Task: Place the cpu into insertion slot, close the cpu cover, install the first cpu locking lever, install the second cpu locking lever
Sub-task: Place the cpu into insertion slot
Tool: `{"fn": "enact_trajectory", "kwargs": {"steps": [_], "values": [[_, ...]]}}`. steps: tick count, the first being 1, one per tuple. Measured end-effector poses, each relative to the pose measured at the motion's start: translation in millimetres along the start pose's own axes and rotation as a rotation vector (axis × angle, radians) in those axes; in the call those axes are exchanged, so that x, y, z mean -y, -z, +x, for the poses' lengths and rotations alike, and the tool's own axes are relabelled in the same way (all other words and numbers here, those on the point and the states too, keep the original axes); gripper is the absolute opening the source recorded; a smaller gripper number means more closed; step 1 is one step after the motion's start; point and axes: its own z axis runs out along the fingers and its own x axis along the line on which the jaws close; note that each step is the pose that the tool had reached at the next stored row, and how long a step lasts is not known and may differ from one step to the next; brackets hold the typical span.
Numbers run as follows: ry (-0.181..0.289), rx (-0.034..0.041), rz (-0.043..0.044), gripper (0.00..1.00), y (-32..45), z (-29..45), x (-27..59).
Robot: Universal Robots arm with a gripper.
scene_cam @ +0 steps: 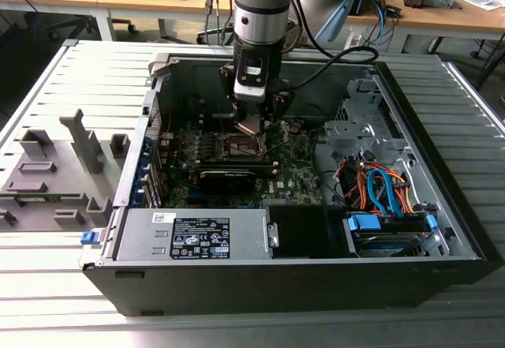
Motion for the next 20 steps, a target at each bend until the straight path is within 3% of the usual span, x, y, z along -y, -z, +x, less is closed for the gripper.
{"fn": "enact_trajectory", "kwargs": {"steps": [20], "values": [[-0.011, 0.0002, 0.0005, 0.54, 0.0, 0.0, 0.0]]}}
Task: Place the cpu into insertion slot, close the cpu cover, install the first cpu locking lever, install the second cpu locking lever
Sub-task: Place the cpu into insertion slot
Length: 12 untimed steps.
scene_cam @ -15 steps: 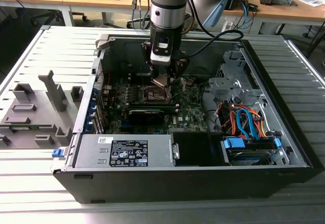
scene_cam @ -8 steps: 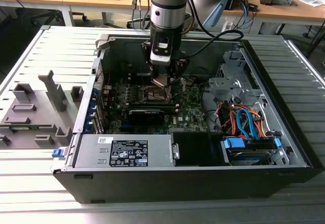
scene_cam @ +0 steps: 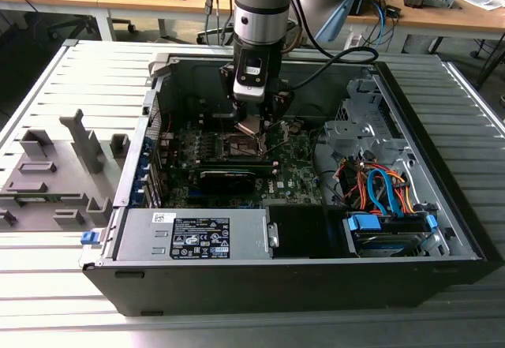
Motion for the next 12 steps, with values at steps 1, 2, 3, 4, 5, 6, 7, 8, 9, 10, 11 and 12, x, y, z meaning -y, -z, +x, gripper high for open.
{"fn": "enact_trajectory", "kwargs": {"steps": [1, 2, 3, 4, 5, 6, 7, 8, 9, 10, 11, 12], "values": [[-0.001, 0.0, 0.0, 0.54, 0.0, 0.0, 0.0], [-0.002, 0.0, 0.0001, 0.54, 0.0, 0.0, 0.0], [-0.002, 0.0, 0.0001, 0.54, 0.0, 0.0, 0.0], [-0.003, 0.0, 0.0001, 0.54, 0.0, 0.0, 0.0], [-0.004, 0.0, 0.0001, 0.54, -0.1, 0.0, 0.0], [-0.004, 0.0, 0.0001, 0.54, -0.1, 0.0, 0.0], [-0.005, 0.0, 0.0001, 0.54, -0.1, 0.0, 0.0], [-0.006, 0.0, 0.0002, 0.54, -0.1, 0.0, 0.0], [-0.006, 0.0, 0.0002, 0.54, -0.1, 0.0, 0.0], [-0.007, 0.0, 0.0002, 0.54, -0.1, 0.0, 0.0], [-0.007, 0.0, 0.0002, 0.54, -0.1, 0.0, 0.0], [-0.008, 0.0, 0.0003, 0.54, -0.1, 0.0, 0.0]]}}
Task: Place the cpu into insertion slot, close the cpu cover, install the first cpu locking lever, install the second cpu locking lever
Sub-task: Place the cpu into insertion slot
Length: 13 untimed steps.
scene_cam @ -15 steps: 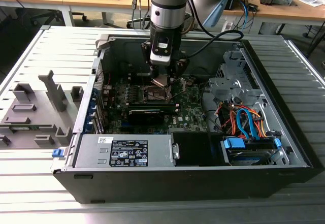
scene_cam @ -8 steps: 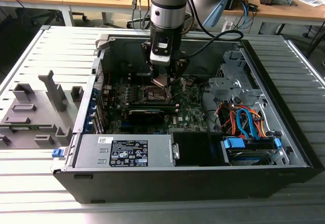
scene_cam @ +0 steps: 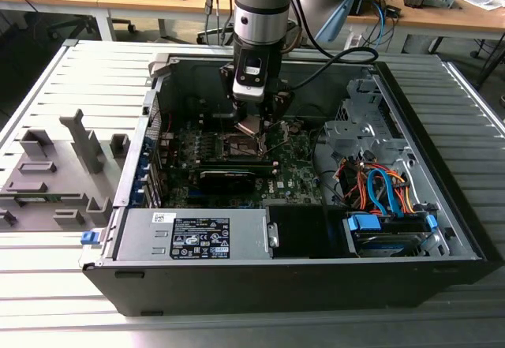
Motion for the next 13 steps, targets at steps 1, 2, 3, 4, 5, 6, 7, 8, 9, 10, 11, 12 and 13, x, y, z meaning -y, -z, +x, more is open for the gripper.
{"fn": "enact_trajectory", "kwargs": {"steps": [1, 2, 3, 4, 5, 6, 7, 8, 9, 10, 11, 12, 13], "values": [[-0.001, 0.0, 0.0, 0.54, 0.0, 0.0, 0.0], [-0.002, 0.0, 0.0, 0.54, 0.0, 0.0, 0.0], [-0.002, 0.0, 0.0001, 0.54, 0.0, 0.0, 0.0], [-0.003, 0.0, 0.0001, 0.54, 0.0, 0.0, 0.0], [-0.003, 0.0, 0.0001, 0.54, 0.0, 0.0, 0.0], [-0.004, 0.0, 0.0001, 0.54, 0.0, 0.0, 0.0], [-0.005, 0.0, 0.0002, 0.54, 0.0, 0.0, 0.0], [-0.005, 0.0, 0.0002, 0.54, 0.0, 0.0, 0.0], [-0.006, 0.0, 0.0002, 0.54, 0.0, 0.0, 0.0], [-0.007, 0.0, 0.0002, 0.54, 0.0, 0.0, 0.0], [-0.007, 0.0, 0.0002, 0.54, 0.0, 0.0, 0.0], [-0.008, 0.0, 0.0003, 0.54, 0.0, 0.0, 0.0], [-0.008, 0.0, 0.0002, 0.54, 0.0, 0.0, 0.0]]}}
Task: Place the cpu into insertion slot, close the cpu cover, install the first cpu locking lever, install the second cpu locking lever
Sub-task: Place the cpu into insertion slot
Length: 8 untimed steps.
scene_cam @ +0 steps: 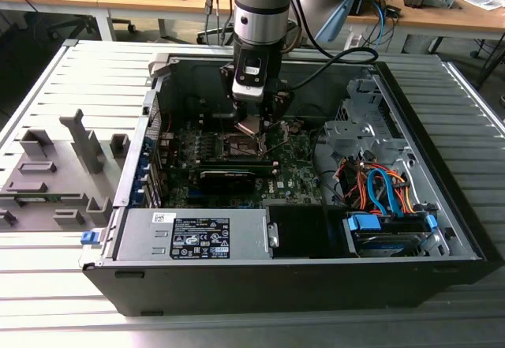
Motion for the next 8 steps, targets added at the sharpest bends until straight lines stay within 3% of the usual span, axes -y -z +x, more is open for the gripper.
{"fn": "enact_trajectory", "kwargs": {"steps": [8], "values": [[-0.007, 0.0001, 0.0005, 0.54, 0.0, 0.0, 0.0]]}}
